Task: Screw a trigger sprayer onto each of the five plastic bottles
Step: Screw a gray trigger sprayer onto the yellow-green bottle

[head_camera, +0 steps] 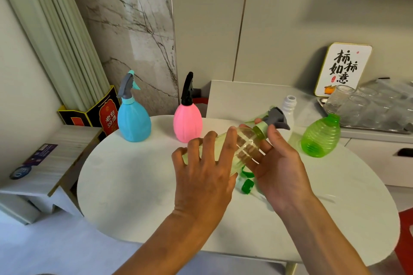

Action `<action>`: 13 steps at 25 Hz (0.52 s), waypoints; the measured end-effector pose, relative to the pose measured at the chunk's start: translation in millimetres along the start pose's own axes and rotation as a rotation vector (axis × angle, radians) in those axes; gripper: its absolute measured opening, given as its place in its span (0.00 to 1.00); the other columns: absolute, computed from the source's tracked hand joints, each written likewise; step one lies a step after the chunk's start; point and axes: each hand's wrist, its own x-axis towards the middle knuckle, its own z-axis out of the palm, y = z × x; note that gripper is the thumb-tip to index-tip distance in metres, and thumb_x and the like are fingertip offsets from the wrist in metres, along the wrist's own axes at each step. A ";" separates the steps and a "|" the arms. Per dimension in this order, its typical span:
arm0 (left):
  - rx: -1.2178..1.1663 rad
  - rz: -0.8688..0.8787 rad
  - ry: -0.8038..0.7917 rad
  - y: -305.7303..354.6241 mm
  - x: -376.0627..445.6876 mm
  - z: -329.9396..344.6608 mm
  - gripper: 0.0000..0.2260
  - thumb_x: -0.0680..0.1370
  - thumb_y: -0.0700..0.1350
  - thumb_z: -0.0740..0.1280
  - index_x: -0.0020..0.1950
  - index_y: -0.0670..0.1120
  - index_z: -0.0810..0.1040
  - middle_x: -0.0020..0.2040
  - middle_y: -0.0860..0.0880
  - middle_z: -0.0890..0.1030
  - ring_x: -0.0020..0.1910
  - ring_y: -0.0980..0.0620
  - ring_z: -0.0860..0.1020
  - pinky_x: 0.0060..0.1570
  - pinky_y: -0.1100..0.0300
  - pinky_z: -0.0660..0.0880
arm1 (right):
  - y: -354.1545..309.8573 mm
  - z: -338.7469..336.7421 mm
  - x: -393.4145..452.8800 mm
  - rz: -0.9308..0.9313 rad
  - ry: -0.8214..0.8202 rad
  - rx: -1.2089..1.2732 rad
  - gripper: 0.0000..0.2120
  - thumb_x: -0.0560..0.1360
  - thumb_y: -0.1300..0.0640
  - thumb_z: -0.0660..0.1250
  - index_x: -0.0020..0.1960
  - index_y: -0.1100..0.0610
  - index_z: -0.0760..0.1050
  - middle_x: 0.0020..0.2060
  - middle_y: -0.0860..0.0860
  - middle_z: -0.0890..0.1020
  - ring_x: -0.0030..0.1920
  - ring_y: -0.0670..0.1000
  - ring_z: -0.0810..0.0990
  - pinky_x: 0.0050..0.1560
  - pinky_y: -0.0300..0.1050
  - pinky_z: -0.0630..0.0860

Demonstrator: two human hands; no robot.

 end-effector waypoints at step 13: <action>-1.577 -0.313 -0.751 -21.4 16.2 -24.4 0.22 0.68 0.47 0.74 0.61 0.56 0.78 0.56 0.47 0.83 0.57 0.44 0.80 0.58 0.46 0.75 | -13.1 0.1 -4.7 0.052 -0.240 0.047 0.20 0.77 0.46 0.59 0.62 0.56 0.78 0.60 0.55 0.83 0.62 0.55 0.81 0.61 0.59 0.76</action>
